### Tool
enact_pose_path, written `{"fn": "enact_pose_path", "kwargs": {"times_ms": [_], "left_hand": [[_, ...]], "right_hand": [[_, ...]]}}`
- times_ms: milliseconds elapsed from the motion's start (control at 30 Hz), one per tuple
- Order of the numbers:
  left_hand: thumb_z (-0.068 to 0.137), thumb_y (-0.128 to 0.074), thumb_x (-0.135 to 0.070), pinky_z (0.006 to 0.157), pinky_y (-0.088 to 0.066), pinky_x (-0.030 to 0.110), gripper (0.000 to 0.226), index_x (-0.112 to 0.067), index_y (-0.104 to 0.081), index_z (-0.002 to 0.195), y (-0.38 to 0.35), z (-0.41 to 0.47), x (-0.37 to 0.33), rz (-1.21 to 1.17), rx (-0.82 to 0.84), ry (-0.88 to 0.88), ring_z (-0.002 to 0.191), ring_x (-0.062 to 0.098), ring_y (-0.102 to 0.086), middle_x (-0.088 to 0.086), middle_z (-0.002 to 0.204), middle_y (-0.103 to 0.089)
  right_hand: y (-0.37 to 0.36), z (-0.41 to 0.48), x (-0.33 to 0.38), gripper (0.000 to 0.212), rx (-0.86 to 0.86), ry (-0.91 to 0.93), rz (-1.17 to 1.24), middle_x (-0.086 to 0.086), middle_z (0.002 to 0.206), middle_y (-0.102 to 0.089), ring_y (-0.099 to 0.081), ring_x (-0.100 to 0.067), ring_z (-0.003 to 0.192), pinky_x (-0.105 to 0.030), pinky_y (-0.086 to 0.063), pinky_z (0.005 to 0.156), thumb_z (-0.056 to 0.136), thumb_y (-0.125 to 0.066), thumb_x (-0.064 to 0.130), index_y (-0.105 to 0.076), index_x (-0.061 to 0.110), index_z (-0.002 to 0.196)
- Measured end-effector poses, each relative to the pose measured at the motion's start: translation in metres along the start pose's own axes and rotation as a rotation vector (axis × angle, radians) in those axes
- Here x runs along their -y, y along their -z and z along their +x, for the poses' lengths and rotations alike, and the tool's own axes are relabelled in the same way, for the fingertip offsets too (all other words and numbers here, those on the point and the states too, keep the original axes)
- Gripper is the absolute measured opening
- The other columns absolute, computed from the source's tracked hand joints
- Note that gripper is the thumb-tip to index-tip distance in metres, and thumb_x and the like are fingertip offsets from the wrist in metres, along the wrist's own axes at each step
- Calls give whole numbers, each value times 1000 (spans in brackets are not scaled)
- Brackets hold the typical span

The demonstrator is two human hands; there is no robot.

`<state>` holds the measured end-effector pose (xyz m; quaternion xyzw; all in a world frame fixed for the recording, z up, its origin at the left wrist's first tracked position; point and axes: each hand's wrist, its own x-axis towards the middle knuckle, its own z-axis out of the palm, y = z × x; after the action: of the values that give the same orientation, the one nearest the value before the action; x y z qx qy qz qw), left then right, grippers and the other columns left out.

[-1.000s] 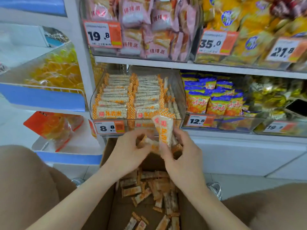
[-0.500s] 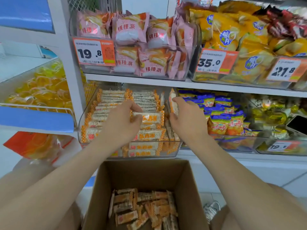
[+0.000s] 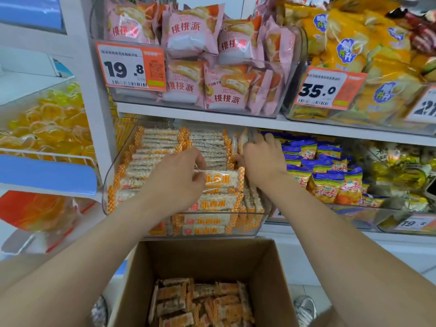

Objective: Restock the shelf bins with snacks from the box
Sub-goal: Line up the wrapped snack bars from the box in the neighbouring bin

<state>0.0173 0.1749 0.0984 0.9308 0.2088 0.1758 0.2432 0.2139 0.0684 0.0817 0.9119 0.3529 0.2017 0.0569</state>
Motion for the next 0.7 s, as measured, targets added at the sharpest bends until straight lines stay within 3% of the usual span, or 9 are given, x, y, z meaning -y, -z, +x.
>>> {"fn": "enact_pose_path", "kwargs": {"times_ms": [67, 167, 333, 400, 500, 600, 700], "left_hand": [[101, -60, -25, 78, -59, 41, 10, -29, -60, 111, 1, -1, 0, -5, 12, -4, 86, 19, -71, -3, 98, -71], [102, -59, -26, 78, -61, 45, 10, -31, -59, 111, 1, -2, -1, -13, 48, 11, 90, 21, -73, -4, 97, -70], [104, -53, -21, 66, -50, 31, 19, -27, -62, 120, -9, 3, -2, -7, 54, -3, 76, 10, -63, -9, 88, -61], [105, -50, -22, 77, -48, 34, 26, -29, -63, 126, -13, 6, -1, 31, 58, -21, 84, 11, -58, -8, 94, -57], [104, -46, -21, 100, -46, 52, 32, -34, -61, 129, -15, 9, -1, 69, 31, 4, 116, 32, -51, -1, 108, -49], [105, -44, -19, 104, -42, 57, 34, -31, -58, 134, -13, 16, 1, 77, -20, 55, 122, 40, -45, 9, 121, -50], [105, -44, -19, 104, -41, 56, 35, -31, -55, 136, -12, 20, 1, 100, -12, 88, 123, 41, -43, 11, 125, -50]], "right_hand": [[3, -5, -5, 37, 52, 55, -48, -19, 144, -45, -40, -42, 129, -50, -34, 105, 96, -62, 30, -63, 13, 130], [3, -10, -8, 67, 76, 87, -96, -17, 149, -39, -37, -42, 131, -52, -32, 105, 86, -67, 21, -44, 12, 149], [-1, -2, -4, 76, 170, 130, -145, -13, 157, -31, -29, -43, 140, -55, -28, 110, 87, -67, 12, -35, 16, 156], [1, 5, -6, 80, 254, 139, -150, -12, 159, -26, -22, -44, 144, -58, -24, 113, 87, -68, 13, -31, 21, 158], [3, 10, -8, 88, 326, 162, -142, -13, 159, -26, -21, -44, 144, -59, -22, 114, 86, -69, 22, -25, 23, 161], [6, 5, -13, 78, 256, 143, -11, -13, 149, -41, -33, -40, 135, -52, -29, 107, 82, -72, 38, -41, 13, 149], [12, -8, -15, 49, 130, 96, 10, -14, 137, -47, -39, -38, 128, -48, -33, 102, 76, -78, 35, -64, 13, 117]]}}
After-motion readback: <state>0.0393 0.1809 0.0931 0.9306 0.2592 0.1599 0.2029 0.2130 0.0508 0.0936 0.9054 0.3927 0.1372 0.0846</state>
